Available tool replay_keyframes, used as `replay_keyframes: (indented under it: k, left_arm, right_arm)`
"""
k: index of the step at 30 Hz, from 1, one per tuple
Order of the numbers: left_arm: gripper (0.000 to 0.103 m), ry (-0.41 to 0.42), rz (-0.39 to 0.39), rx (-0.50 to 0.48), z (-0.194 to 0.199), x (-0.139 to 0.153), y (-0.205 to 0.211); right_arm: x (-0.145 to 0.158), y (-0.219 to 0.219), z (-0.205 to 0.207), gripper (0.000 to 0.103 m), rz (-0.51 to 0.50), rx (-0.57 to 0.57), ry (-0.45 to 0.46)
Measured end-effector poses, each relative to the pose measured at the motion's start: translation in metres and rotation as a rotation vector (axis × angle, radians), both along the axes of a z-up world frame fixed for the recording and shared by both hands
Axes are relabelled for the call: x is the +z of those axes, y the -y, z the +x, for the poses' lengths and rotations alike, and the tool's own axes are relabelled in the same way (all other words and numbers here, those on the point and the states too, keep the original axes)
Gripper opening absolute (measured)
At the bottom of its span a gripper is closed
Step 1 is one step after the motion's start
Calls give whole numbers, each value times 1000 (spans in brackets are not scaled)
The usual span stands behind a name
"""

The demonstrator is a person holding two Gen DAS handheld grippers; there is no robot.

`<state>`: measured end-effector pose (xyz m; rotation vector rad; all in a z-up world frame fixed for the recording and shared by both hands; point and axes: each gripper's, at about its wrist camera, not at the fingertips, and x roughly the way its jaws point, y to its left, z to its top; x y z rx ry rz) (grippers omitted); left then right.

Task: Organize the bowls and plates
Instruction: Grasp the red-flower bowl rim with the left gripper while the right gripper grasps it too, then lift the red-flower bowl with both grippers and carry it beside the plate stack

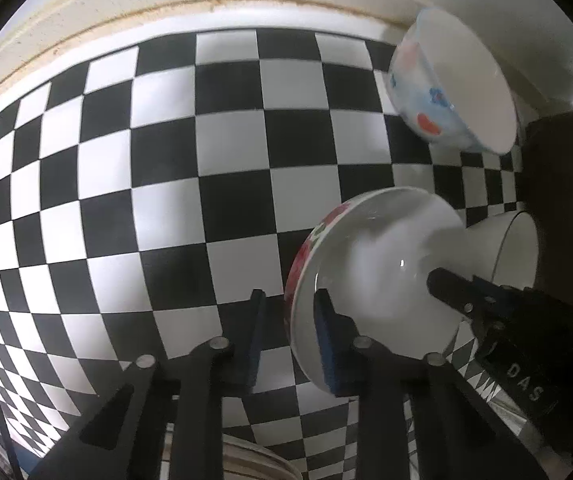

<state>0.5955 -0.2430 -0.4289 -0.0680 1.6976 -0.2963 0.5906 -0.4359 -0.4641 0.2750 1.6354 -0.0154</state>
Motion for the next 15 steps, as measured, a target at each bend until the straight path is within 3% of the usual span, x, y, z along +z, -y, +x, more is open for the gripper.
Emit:
replay_keyframes:
  k: [3, 9, 15]
  left_arm:
    - [13, -15, -16, 1, 0, -6, 2]
    - [13, 11, -5, 16, -2, 1, 2]
    - [13, 50, -8, -1, -15, 23, 11]
  right_arm:
    - [-5, 0, 0, 8, 3, -5, -7]
    - [-7, -4, -4, 7, 4, 14, -1]
    - [3, -4, -18, 7, 31, 12, 20]
